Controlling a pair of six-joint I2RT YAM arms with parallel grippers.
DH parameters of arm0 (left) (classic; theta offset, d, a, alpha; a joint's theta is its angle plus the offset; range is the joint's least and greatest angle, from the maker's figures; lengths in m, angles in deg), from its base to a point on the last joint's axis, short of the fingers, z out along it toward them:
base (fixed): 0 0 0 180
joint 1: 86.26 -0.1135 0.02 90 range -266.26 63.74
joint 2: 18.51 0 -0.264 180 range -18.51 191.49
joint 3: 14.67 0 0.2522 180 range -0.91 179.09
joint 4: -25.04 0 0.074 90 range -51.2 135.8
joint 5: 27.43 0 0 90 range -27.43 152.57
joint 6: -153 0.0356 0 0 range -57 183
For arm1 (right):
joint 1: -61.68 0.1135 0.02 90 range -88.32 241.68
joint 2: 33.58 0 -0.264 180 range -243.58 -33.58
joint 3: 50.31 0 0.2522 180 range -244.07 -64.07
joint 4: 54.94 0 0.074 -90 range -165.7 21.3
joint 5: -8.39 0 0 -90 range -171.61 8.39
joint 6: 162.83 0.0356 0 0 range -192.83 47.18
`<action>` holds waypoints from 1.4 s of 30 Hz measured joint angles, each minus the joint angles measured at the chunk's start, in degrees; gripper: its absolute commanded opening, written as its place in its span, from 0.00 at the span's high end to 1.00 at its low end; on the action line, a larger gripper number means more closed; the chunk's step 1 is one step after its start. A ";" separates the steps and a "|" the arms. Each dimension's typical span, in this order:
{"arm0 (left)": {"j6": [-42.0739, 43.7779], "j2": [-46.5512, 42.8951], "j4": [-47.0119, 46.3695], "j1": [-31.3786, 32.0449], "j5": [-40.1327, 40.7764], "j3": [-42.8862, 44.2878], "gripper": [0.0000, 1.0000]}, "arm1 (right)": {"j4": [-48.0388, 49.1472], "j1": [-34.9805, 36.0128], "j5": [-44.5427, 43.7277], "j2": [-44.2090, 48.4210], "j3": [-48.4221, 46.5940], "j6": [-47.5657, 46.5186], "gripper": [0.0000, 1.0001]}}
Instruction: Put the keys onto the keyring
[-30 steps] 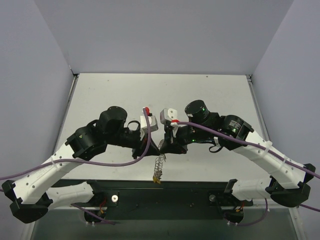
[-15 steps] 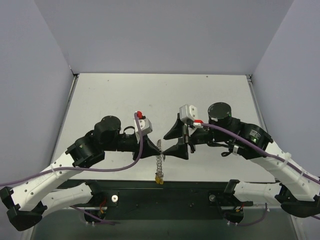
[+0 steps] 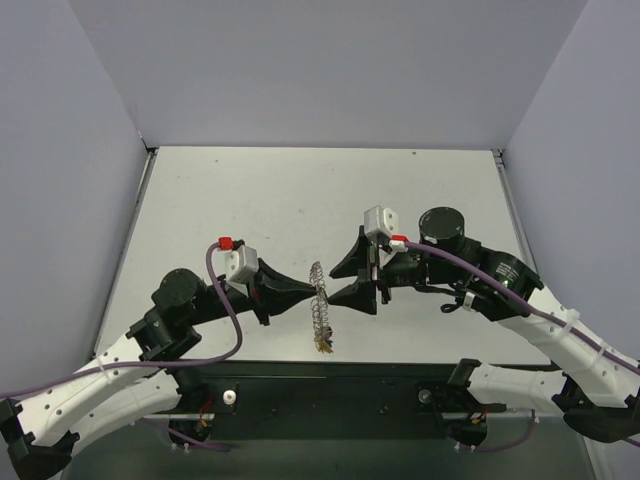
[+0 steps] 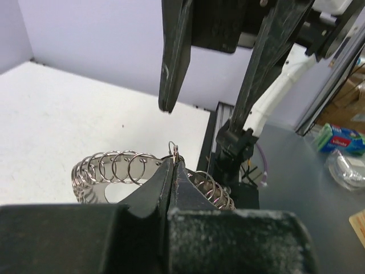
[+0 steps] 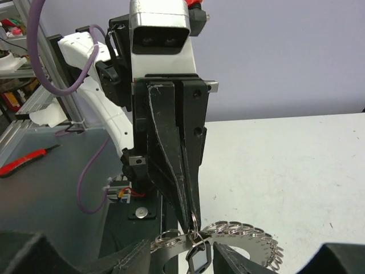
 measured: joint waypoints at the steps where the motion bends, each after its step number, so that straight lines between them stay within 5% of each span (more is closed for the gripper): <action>1: -0.59 -0.31 -1.92 0.00 0.35 -0.57 1.00 | 0.09 0.00 0.00 -0.04 0.17 0.15 0.55; 14: -3.41 1.18 -15.34 0.00 0.42 -2.29 1.00 | 3.34 -0.04 1.14 -0.98 0.92 1.73 0.62; 17: -3.63 1.57 -16.17 0.00 0.39 -2.32 1.00 | 3.82 -0.04 1.36 -1.25 1.40 2.32 0.71; 21: -3.61 1.53 -16.35 -0.28 0.39 -2.38 1.00 | 3.93 -0.37 1.55 -1.40 1.42 2.89 1.00; 42: -4.68 2.78 -27.28 -0.70 -1.18 -5.49 1.00 | 3.98 -1.16 2.19 -2.56 1.40 4.28 1.00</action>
